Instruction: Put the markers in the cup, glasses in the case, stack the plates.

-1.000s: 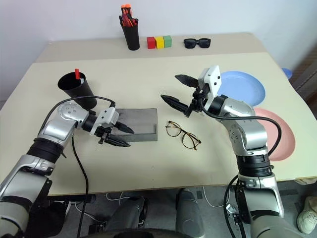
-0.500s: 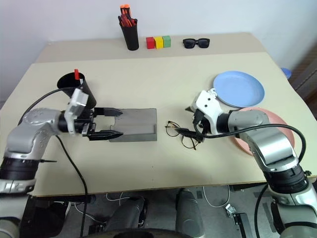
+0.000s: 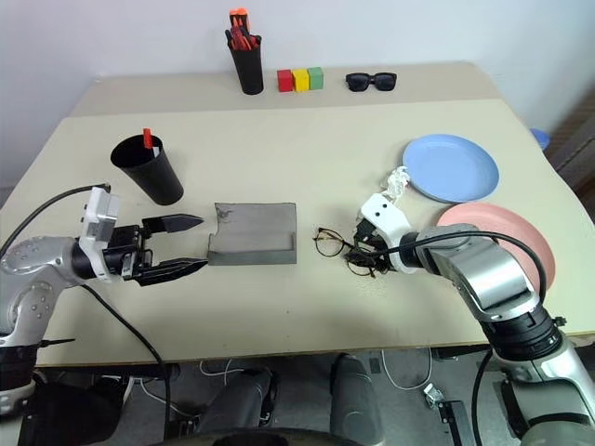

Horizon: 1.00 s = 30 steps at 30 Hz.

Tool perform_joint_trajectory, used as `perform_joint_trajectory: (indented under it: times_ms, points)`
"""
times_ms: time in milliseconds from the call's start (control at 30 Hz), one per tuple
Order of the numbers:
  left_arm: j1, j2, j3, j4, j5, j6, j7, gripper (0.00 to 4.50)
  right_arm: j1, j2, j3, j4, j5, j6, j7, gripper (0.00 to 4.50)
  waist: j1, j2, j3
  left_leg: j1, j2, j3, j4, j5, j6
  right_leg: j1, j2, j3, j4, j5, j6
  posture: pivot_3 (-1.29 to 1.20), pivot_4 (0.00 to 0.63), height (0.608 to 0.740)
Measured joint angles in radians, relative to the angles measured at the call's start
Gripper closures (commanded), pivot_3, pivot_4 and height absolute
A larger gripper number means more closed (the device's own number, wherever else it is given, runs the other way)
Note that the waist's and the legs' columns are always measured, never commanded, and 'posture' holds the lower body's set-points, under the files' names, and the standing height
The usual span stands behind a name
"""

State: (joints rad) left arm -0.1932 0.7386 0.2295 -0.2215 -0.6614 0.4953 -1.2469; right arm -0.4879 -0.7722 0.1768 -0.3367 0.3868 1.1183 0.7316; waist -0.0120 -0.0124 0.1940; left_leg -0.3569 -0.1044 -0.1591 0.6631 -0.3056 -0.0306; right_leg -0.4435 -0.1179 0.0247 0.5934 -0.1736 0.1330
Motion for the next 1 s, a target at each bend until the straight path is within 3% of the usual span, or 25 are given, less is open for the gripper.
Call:
perform_joint_trajectory:
  times_ms: [100, 200, 300, 333, 667, 867, 1000]
  points:
    - [0.0, 0.0, -0.003, -0.01, -0.006, 0.008, 0.025, 0.0, -0.006, 0.003, 0.0, 0.01, 0.003, 0.01, 0.001, 1.83, 0.001, 0.0, 0.0, 0.0, 0.0, 0.0, 0.0, 0.0, 0.0, 0.0, 0.0, 0.0, 0.0, 0.0, 0.0, 0.0, 0.15, 0.74]
    - [0.0, 0.0, -0.01, -0.016, -0.01, 0.016, 0.036, 0.0, -0.006, 0.005, 0.005, 0.012, 0.006, 0.01, 0.0, 2.69, 0.001, 0.0, 0.0, 0.0, 0.0, 0.0, 0.0, 0.0, 0.0, 0.0, 0.0, 0.0, 0.0, 0.0, 0.0, 0.0, 0.15, 0.74]
    - [0.0, 0.0, -0.011, -0.016, -0.014, 0.016, 0.048, 0.0, -0.01, 0.004, 0.013, 0.02, -0.01, -0.005, 0.0, 4.16, 0.001, 0.0, 0.0, 0.0, 0.0, 0.0, 0.0, 0.0, 0.0, 0.0, 0.0, 0.0, 0.0, 0.0, 0.0, 0.0, 0.15, 0.74]
    - [-0.003, 0.0, -0.012, -0.016, -0.016, 0.016, 0.05, 0.0, -0.018, 0.002, 0.015, 0.02, -0.016, -0.013, 0.001, 4.46, 0.001, 0.0, 0.0, 0.0, 0.0, 0.0, 0.0, 0.0, 0.0, 0.0, 0.0, 0.0, 0.0, 0.0, 0.0, 0.0, 0.15, 0.74]
    - [-0.003, 0.008, -0.004, -0.016, -0.033, 0.024, 0.057, 0.0, -0.085, 0.037, 0.018, 0.051, -0.017, -0.016, 0.005, 4.46, -0.002, 0.0, 0.0, 0.0, 0.0, 0.0, 0.0, 0.0, 0.0, 0.0, 0.0, 0.0, 0.0, 0.0, 0.0, 0.0, 0.15, 0.74]
    - [0.07, 0.059, 0.1, -0.015, -0.063, 0.037, 0.073, 0.0, -0.256, 0.228, -0.046, 0.067, 0.028, -0.028, -0.047, 4.46, -0.005, 0.0, 0.0, 0.0, 0.001, -0.001, -0.001, 0.0, 0.0, -0.001, 0.001, 0.0, 0.0, 0.0, 0.0, 0.0, 0.15, 0.74]
    - [0.114, 0.069, 0.145, -0.011, -0.07, 0.038, 0.077, 0.0, -0.289, 0.394, -0.05, 0.067, 0.054, -0.054, -0.094, 4.46, -0.001, 0.0, 0.0, 0.0, 0.001, -0.001, -0.002, 0.0, 0.0, -0.001, 0.001, 0.0, 0.0, 0.0, 0.0, 0.0, 0.15, 0.74]
